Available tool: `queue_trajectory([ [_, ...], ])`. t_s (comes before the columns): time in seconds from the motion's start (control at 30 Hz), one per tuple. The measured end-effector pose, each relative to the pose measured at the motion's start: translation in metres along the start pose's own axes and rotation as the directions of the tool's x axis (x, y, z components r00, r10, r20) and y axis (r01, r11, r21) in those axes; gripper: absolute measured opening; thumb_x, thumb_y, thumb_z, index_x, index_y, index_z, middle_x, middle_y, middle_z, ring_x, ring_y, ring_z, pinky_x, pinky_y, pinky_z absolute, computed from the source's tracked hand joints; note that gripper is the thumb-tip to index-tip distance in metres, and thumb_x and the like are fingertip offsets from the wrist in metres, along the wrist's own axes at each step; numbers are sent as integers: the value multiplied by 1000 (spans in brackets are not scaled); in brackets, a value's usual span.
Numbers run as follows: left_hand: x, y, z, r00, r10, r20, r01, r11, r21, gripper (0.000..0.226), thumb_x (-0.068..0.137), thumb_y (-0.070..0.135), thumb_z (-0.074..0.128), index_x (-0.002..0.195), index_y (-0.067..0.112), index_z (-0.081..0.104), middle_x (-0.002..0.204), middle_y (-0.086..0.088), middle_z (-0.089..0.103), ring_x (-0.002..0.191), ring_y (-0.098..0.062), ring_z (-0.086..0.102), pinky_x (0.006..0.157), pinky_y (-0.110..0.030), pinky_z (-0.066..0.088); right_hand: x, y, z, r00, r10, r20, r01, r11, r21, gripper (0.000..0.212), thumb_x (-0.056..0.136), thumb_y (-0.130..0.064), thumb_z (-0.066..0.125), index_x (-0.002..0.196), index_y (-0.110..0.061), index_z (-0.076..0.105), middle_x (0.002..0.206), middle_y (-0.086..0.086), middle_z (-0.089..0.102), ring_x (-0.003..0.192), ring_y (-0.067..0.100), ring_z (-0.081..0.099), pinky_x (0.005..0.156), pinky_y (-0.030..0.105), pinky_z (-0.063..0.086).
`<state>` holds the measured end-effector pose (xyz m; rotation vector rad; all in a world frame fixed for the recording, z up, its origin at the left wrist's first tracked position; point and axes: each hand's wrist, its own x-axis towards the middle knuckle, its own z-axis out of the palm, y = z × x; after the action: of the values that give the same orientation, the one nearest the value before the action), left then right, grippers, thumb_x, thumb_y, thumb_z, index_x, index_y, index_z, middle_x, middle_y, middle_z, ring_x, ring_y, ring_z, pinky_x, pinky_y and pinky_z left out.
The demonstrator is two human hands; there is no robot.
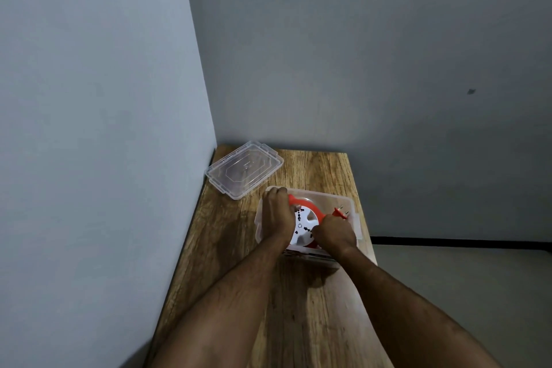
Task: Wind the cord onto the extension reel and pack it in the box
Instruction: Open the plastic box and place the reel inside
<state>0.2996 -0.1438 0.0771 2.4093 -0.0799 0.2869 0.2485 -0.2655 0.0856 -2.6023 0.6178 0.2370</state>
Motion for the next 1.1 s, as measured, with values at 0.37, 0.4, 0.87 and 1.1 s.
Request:
queue_trajectory([
  [0.37, -2, 2, -5, 1000, -14, 10, 15, 997, -71, 22, 94, 15, 73, 115, 8, 74, 111, -7, 76, 100, -15, 72, 83, -23, 58, -7, -4, -14, 973, -103, -208, 87, 993, -84, 15, 85, -29, 73, 89, -15, 69, 76, -4, 64, 64, 12, 60, 49, 21, 42],
  [0.4, -2, 2, -6, 1000, -6, -5, 6, 996, -85, 25, 94, 16, 73, 117, 7, 73, 113, -8, 75, 103, -17, 71, 85, -23, 56, -7, -5, -16, 964, -115, -240, 104, 993, -54, 14, 85, -30, 74, 87, -16, 70, 74, -5, 64, 62, 11, 61, 49, 21, 44],
  [0.87, 53, -23, -42, 941, -214, -261, 142, 953, -268, 30, 103, 19, 58, 131, 7, 60, 127, -9, 65, 119, -21, 63, 88, -20, 48, 51, -54, -27, 838, -443, -318, 475, 879, 27, 33, 96, -14, 64, 127, -3, 64, 125, 13, 63, 108, 24, 61, 85, 25, 44],
  [1.1, 86, -60, -51, 818, -503, -280, 361, 827, -431, 32, 105, 15, 54, 132, -1, 60, 127, -16, 68, 117, -28, 67, 86, -20, 47, 98, -90, -23, 852, -459, -251, 480, 877, 27, 37, 97, -18, 63, 131, -3, 59, 131, 17, 61, 121, 32, 55, 97, 39, 45],
])
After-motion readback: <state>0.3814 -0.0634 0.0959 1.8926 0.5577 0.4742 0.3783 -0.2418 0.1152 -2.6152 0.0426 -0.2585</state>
